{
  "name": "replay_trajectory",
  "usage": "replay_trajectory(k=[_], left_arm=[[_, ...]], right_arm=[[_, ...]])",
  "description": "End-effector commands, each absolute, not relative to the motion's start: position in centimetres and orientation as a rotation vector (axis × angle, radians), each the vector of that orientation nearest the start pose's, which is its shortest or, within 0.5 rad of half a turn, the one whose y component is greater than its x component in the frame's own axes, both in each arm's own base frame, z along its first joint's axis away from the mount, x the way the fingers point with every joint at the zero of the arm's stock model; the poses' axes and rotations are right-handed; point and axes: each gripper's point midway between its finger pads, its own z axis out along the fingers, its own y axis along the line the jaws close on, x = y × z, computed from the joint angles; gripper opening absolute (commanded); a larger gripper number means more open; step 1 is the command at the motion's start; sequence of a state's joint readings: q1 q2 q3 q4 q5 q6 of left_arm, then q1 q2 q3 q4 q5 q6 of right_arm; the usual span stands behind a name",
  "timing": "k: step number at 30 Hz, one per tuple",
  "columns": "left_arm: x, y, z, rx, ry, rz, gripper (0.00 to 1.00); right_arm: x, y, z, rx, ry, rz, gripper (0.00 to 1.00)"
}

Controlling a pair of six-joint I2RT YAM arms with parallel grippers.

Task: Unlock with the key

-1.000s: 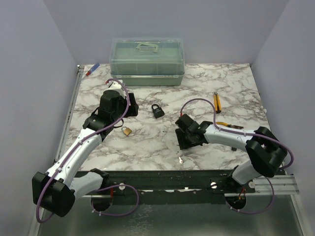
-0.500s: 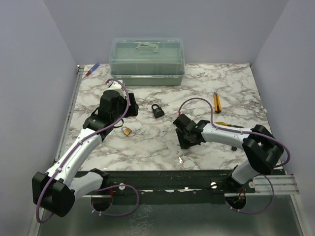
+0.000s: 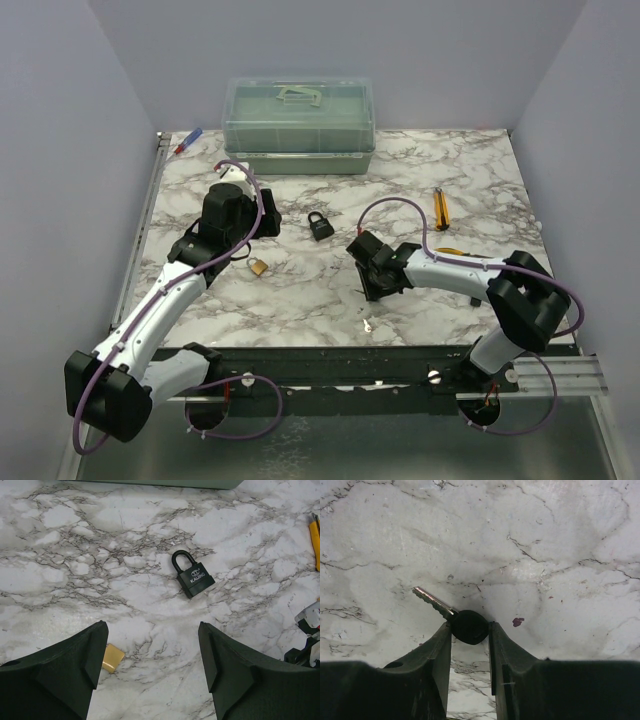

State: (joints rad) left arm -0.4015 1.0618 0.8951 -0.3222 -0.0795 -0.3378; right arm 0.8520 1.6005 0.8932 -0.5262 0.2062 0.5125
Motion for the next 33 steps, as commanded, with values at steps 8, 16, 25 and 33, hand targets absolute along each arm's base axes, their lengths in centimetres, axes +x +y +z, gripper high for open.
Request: replay_trajectory(k=[8, 16, 25, 33], left_arm=[[30.5, -15.8, 22.4, 0.126, 2.030, -0.537, 0.79], [29.2, -18.1, 23.1, 0.200, 2.007, -0.699, 0.79], [28.1, -20.4, 23.2, 0.112, 2.037, -0.922, 0.78], [27.6, -22.8, 22.4, -0.053, 2.023, -1.173, 0.73]], right_arm=[[21.4, 22.2, 2.6, -0.346, 2.659, 0.120, 0.16], [22.1, 23.2, 4.6, -0.237, 2.575, 0.244, 0.16], [23.4, 24.4, 7.9, -0.158, 2.454, 0.363, 0.16], [24.2, 25.5, 12.1, -0.086, 2.341, 0.494, 0.15]])
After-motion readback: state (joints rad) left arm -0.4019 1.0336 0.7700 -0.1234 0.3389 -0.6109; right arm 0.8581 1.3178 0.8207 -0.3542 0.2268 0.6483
